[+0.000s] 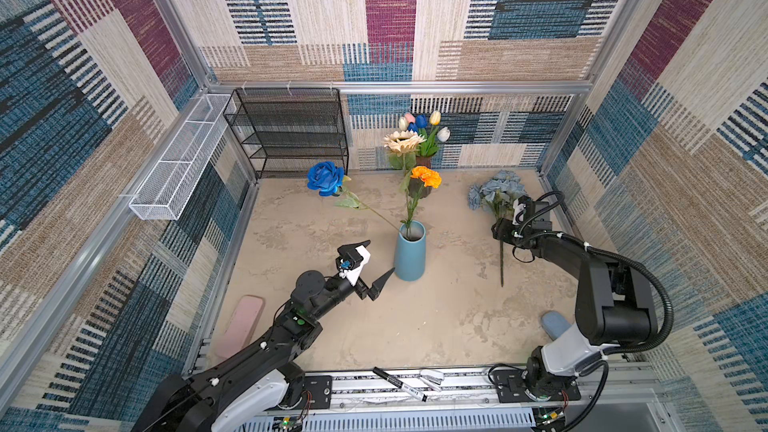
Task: Arrange the flowers into the vase
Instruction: 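Grasp the pale blue rose bunch stems with the right gripper and lift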
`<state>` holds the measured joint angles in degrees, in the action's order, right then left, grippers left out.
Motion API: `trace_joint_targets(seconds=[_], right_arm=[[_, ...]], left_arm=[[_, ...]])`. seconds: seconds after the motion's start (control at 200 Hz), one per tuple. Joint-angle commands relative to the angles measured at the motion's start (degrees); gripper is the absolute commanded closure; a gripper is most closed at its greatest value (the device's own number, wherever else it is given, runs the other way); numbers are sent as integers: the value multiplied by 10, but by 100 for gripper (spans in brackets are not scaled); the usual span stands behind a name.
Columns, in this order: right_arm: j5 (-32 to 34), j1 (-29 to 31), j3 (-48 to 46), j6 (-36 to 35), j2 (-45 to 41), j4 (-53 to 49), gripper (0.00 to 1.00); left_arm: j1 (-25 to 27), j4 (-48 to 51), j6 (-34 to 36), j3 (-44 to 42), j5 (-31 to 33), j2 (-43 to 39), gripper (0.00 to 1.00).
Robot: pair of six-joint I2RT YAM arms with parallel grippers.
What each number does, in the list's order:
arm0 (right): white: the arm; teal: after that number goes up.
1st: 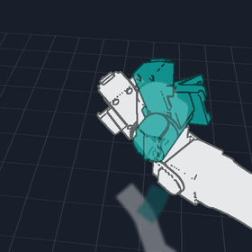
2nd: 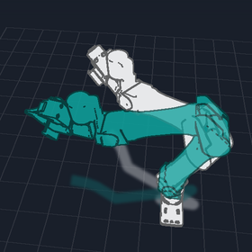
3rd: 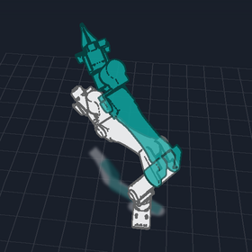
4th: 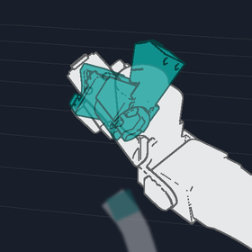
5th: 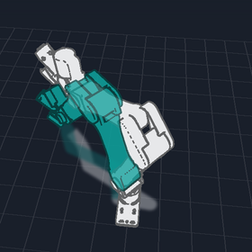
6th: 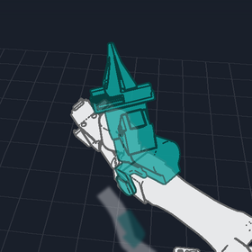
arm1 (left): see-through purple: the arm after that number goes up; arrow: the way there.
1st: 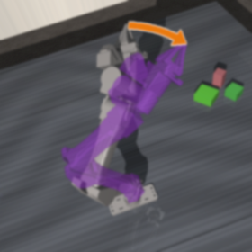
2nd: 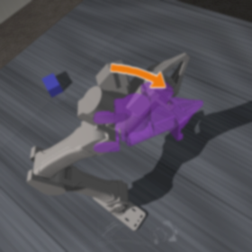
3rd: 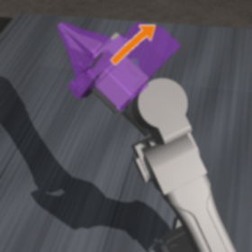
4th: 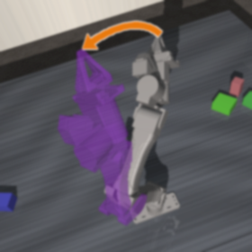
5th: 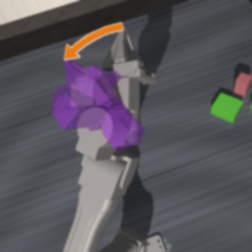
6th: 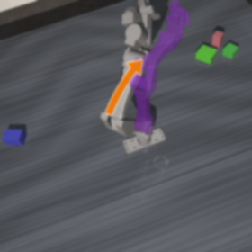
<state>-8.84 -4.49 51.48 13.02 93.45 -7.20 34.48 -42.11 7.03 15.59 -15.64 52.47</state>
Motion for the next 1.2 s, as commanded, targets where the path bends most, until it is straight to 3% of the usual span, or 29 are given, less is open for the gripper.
trace_joint_targets(seconds=[0.0, 0.255, 0.541, 0.666, 0.967, 1.097, 1.192], right_arm=[[36, -1, 6, -15, 18, 1, 37], [32, -2, 27, -25, 79, 21, 64], [9, -2, 23, -36, 43, 42, 94], [-18, -2, 7, -35, -14, 69, 99], [-186, 5, -85, -5, -260, 270, 100], [-236, 30, -124, 7, -350, 381, 100], [-273, 67, -122, 6, -379, 431, 100]], left_arm=[[5, 18, -21, -13, -26, -10, 4], [16, 20, -37, 2, -84, 15, 1], [28, 25, -35, 8, -103, 17, 1], [28, 25, -25, 15, -105, 20, 1], [30, 28, -18, 58, -167, 52, 1], [30, 28, -16, 78, -204, 60, 1], [30, 21, -18, 83, -187, 56, 1]])
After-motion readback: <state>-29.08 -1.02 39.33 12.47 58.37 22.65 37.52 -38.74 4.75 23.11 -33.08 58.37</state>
